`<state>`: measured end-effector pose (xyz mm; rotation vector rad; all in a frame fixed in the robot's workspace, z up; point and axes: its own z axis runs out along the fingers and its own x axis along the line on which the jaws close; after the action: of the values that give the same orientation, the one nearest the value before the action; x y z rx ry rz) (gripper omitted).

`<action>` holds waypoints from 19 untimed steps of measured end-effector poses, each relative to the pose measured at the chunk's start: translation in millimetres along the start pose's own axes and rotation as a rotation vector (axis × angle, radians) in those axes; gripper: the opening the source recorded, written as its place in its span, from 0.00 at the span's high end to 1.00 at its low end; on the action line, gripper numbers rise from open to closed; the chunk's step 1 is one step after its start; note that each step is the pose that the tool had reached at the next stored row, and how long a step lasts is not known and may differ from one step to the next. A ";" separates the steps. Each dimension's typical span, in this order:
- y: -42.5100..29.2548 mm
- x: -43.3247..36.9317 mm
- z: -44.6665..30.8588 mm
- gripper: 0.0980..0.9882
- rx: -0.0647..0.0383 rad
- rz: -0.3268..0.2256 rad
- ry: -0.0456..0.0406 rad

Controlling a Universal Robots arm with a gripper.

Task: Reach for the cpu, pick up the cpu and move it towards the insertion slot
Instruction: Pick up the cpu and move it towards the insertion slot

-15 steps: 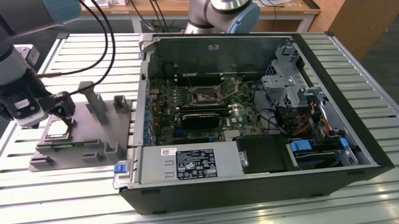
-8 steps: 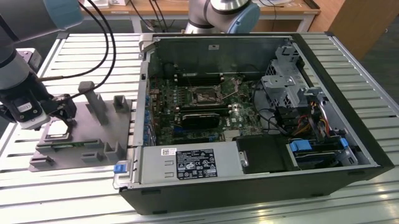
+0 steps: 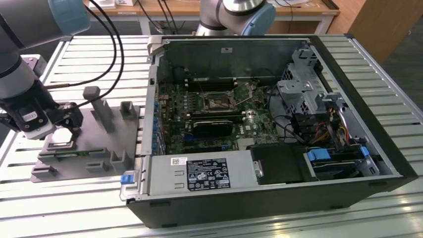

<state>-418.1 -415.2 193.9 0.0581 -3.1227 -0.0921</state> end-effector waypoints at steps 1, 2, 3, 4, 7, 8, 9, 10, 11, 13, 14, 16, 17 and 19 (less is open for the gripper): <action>0.2 0.0 0.7 0.24 0.000 0.001 0.0000; 0.3 0.0 1.3 0.24 0.000 0.002 0.0000; 0.5 0.1 1.9 0.24 0.000 0.003 -0.0001; 0.6 0.1 2.6 0.24 0.000 0.004 -0.0002; 0.8 0.3 5.2 0.24 0.000 0.007 -0.0003; 1.0 0.3 6.0 0.24 0.000 0.008 -0.0004; 1.2 0.3 6.8 0.24 0.000 0.009 -0.0004; 1.3 0.3 7.5 0.24 0.000 0.010 -0.0006; 1.5 0.3 8.1 0.24 0.000 0.010 -0.0006; 2.0 0.3 9.1 0.25 0.000 0.011 -0.0004; 2.1 0.4 9.4 0.25 0.000 0.012 -0.0005; 2.4 0.7 10.0 0.33 0.000 0.012 -0.0005; 2.5 0.9 10.3 0.33 0.000 0.012 -0.0006; 2.6 1.7 10.8 0.33 0.000 0.013 -0.0007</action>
<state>-420.0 -412.1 183.3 0.0381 -3.1233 -0.0926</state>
